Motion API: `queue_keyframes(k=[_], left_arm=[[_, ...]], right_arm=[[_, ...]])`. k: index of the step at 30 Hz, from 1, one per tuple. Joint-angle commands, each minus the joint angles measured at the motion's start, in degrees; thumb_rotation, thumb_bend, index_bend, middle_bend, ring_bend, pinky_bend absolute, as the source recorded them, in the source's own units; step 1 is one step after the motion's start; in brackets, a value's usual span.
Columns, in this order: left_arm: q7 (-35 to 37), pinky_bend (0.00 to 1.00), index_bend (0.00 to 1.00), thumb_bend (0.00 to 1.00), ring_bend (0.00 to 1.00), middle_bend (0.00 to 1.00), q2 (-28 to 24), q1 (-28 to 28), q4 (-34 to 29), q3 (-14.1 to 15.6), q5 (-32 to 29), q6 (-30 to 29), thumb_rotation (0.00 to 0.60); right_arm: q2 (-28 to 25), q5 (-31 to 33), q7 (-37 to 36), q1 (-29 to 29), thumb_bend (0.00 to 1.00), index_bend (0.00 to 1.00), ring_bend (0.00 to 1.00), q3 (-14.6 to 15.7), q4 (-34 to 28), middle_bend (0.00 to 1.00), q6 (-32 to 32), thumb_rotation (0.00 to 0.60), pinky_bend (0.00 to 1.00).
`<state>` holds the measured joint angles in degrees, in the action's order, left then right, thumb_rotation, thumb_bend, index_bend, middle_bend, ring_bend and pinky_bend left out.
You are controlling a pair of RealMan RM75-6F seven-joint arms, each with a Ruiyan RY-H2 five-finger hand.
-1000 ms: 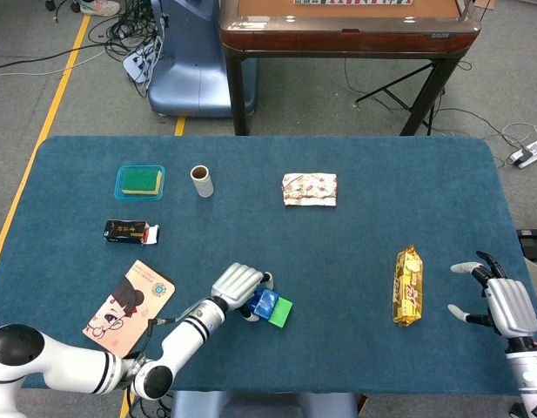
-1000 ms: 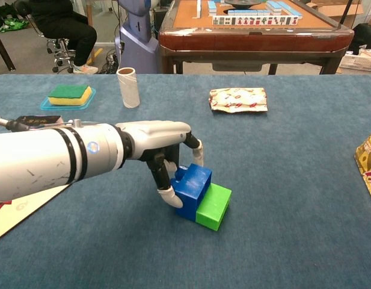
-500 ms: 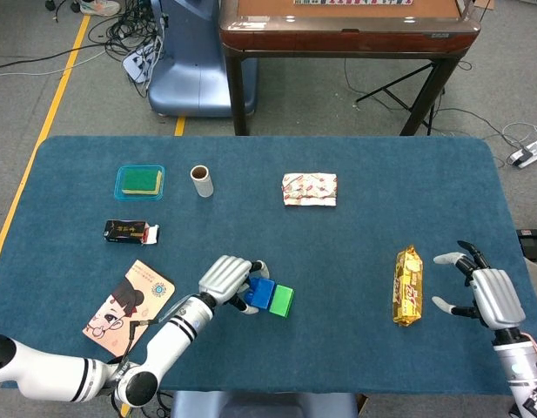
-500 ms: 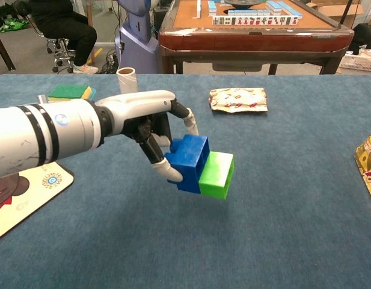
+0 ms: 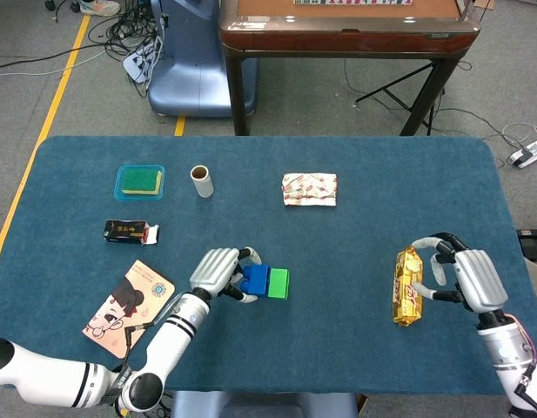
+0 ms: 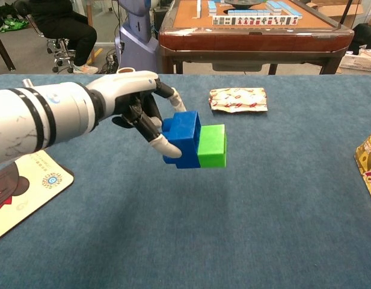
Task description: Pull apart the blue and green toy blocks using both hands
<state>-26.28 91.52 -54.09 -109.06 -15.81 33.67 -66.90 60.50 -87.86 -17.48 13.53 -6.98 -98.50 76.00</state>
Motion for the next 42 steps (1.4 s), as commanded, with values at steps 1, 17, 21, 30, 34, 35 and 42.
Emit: queue_keyframes(k=[1, 17, 21, 30, 34, 35, 42], left_arm=[[-0.2, 1.0, 0.64, 0.0, 1.0, 1.0, 0.24, -0.2, -1.45, -2.84, -3.42, -2.14, 0.6], [5.06, 1.0, 0.65, 0.0, 1.0, 1.0, 1.27, -0.25, -3.63, -11.93, -14.22, -3.89, 0.6], [5.93, 1.0, 0.65, 0.0, 1.0, 1.0, 2.02, -0.41, -3.52, -12.8, -14.79, -5.26, 0.6], [8.94, 1.0, 0.64, 0.0, 1.0, 1.0, 4.99, 0.24, -2.8, -12.89, -11.69, -8.26, 0.6], [9.63, 1.0, 0.64, 0.0, 1.0, 1.0, 6.1, 0.47, -2.36, -12.75, -10.39, -8.84, 0.6], [9.79, 1.0, 0.64, 0.0, 1.0, 1.0, 6.33, 0.54, -2.32, -12.8, -10.12, -8.94, 0.6], [9.85, 1.0, 0.64, 0.0, 1.0, 1.0, 7.53, 0.68, -2.23, -13.49, -8.77, -10.44, 0.6]], right_arm=[[-3.01, 2.15, 1.07, 3.16, 0.0, 0.37, 1.0, -1.43, -3.97, 0.94, -4.74, 0.6, 1.0], [-10.97, 14.57, -2.23, 16.2, 0.0, 0.32, 1.0, -7.09, -14.11, 1.0, -27.0, 0.6, 1.0], [-12.38, 17.24, -6.31, 19.5, 0.0, 0.27, 1.0, -8.5, -14.44, 1.0, -33.05, 0.6, 1.0], [-13.5, 27.44, -8.1, 26.04, 0.0, 0.27, 1.0, -11.35, -13.53, 1.0, -40.9, 0.6, 1.0], [-14.83, 32.28, -8.64, 29.3, 0.0, 0.27, 1.0, -12.61, -13.31, 1.0, -44.93, 0.6, 1.0], [-15.06, 33.65, -9.08, 30.21, 0.0, 0.27, 1.0, -13.06, -13.16, 1.0, -46.0, 0.6, 1.0], [-15.65, 40.0, -9.62, 35.34, 0.0, 0.27, 1.0, -13.97, -11.29, 1.0, -51.2, 0.6, 1.0]])
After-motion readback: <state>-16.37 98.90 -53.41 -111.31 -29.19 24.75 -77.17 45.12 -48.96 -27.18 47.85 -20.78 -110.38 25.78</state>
